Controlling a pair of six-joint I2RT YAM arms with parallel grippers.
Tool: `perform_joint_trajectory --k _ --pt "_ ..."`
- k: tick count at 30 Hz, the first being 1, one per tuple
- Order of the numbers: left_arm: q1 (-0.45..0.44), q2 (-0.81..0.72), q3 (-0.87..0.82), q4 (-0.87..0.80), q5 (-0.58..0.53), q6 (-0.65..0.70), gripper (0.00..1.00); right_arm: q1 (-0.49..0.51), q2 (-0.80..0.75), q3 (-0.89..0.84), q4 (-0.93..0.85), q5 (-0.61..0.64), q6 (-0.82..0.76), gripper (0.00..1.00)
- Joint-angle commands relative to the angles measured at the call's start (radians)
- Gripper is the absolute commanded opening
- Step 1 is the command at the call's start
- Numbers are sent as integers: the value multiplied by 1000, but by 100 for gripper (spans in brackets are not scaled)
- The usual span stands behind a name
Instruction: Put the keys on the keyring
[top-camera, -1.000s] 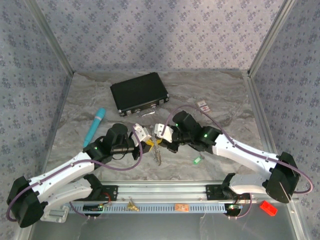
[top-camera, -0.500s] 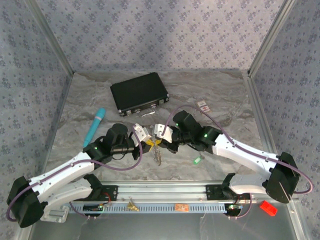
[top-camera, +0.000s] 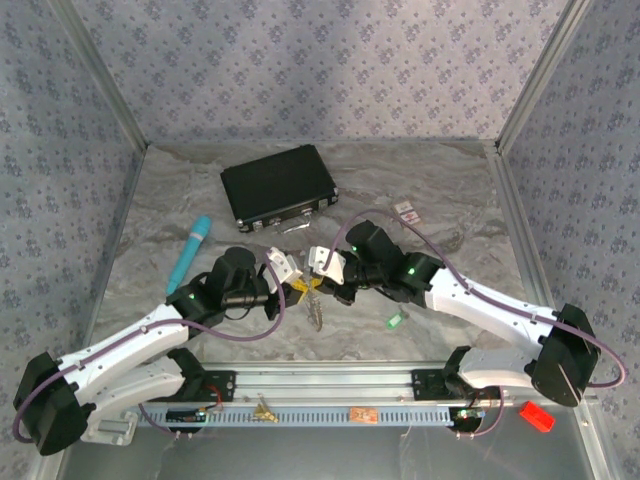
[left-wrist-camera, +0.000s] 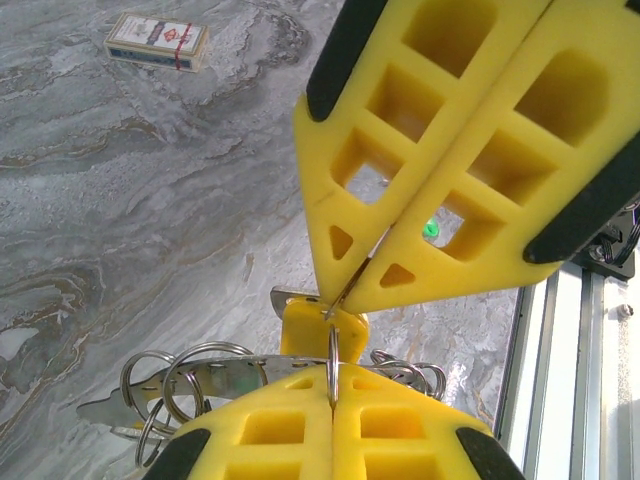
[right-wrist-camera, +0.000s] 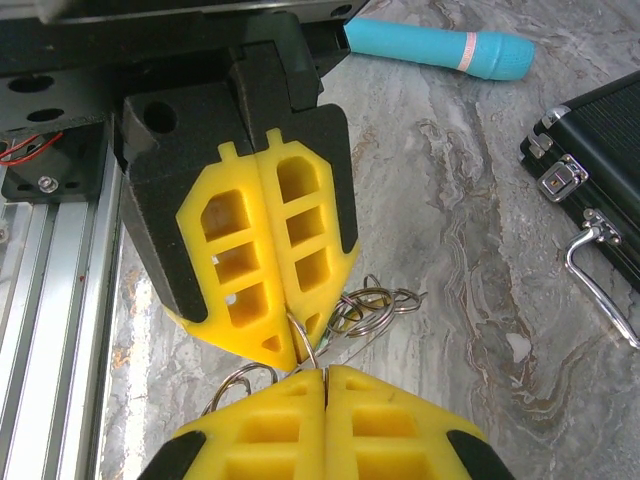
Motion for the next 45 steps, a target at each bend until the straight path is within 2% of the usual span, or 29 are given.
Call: perform_joint_trajectory --k 1,11,17,27,45 --pt "-4 -12 4 68 25 -10 0 4 -6 -4 10 7 9 0" --pt "-4 -12 4 76 25 -13 0 8 -1 -2 8 -7 9 0" --pt "-5 -15 1 62 15 -19 0 5 -43 -25 24 73 4 0" --pt "-3 -13 2 61 13 -19 0 4 -38 -19 10 -14 2 0" --pt "-2 -9 2 68 24 -19 0 6 -23 -16 36 10 9 0"
